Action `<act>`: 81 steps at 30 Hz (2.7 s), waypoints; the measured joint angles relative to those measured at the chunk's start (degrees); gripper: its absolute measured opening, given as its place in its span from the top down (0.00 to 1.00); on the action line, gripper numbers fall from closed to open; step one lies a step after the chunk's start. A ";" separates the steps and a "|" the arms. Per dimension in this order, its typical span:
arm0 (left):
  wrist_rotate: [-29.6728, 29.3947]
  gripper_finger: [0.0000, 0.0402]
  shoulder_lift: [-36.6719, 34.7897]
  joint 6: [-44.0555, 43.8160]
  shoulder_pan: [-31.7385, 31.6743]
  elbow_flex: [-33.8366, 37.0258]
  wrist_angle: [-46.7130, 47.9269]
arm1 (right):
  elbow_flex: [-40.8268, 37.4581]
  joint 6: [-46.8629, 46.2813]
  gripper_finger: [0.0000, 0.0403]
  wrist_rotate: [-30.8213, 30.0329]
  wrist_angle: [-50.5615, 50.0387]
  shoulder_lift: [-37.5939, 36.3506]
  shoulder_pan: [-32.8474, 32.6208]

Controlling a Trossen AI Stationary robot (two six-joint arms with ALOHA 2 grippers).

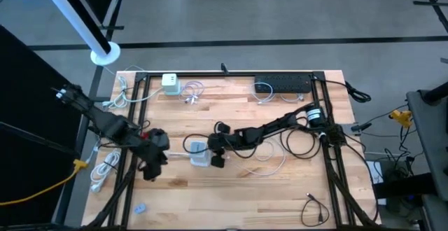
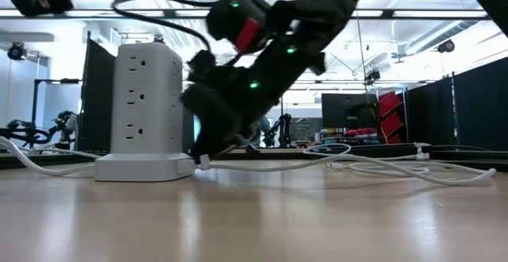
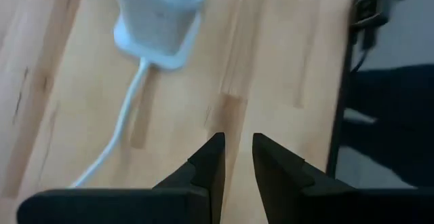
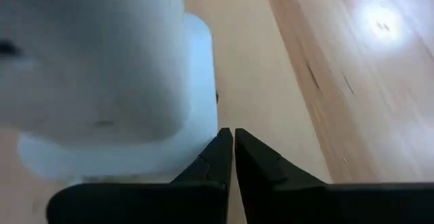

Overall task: Insert USB
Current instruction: Insert the bottom black charger cable into the bottom white outlet extension

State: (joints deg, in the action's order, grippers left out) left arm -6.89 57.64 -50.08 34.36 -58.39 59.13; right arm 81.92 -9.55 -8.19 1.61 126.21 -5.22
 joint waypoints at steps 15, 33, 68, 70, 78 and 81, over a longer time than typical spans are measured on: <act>-11.17 0.84 -4.17 -2.94 5.26 0.00 0.67 | 7.75 7.70 1.00 -3.24 -12.25 -0.87 0.01; -28.84 0.84 -3.42 1.58 5.19 0.02 -9.15 | 7.60 0.65 1.00 1.04 -45.82 -27.68 -1.71; -27.90 0.84 16.61 21.29 9.76 0.07 -71.02 | -10.69 -40.23 0.63 12.66 -58.10 -26.92 -56.30; -28.77 0.84 18.40 18.21 9.76 0.07 -71.11 | -12.41 -39.45 0.63 12.67 -57.95 -26.58 -56.70; -28.97 0.84 26.05 5.40 10.13 0.07 -73.15 | -19.61 -38.87 0.63 12.75 -49.74 -26.62 -56.65; -28.92 0.84 27.44 4.90 10.33 0.07 -75.00 | -22.30 -39.16 0.66 12.77 -45.41 -26.64 -56.55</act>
State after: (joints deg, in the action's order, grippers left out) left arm -35.81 85.08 -45.18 44.69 -58.33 -15.87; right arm 59.62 -48.71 4.58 -43.79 99.57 -61.77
